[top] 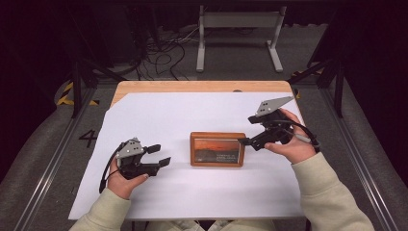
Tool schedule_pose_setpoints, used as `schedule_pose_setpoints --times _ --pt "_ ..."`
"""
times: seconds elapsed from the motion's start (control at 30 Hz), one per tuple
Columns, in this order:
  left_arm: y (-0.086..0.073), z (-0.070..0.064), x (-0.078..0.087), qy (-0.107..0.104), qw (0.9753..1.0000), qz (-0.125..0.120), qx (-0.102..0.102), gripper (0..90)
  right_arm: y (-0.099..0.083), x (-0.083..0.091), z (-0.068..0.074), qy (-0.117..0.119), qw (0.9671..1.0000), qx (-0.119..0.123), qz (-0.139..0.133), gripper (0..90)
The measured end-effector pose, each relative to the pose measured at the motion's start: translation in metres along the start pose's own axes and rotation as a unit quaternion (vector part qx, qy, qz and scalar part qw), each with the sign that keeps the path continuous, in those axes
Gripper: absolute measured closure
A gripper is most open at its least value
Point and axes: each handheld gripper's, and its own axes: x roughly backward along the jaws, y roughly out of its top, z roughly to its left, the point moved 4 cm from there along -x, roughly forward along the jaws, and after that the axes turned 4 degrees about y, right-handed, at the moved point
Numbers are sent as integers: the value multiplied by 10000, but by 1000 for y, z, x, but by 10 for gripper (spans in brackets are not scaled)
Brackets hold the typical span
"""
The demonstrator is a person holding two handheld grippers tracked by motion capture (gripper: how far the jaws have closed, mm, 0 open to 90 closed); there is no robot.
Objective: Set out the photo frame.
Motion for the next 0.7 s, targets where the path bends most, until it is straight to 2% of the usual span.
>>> schedule_pose_setpoints --times 0.23,0.43,0.6,0.7 --pt "0 1 3 36 10000 -36 21 345 -26 20 -3 -271 9988 -252 -330 128" --pt "-1 7 4 141 9999 -48 57 353 -54 25 -5 -455 9964 -380 -599 148" --pt "-2 11 6 191 9997 -95 135 355 -73 23 -5 -603 9925 -518 -927 148" --pt "-2 11 5 188 9997 -90 124 355 -86 21 -5 -710 9891 -639 -1125 150"
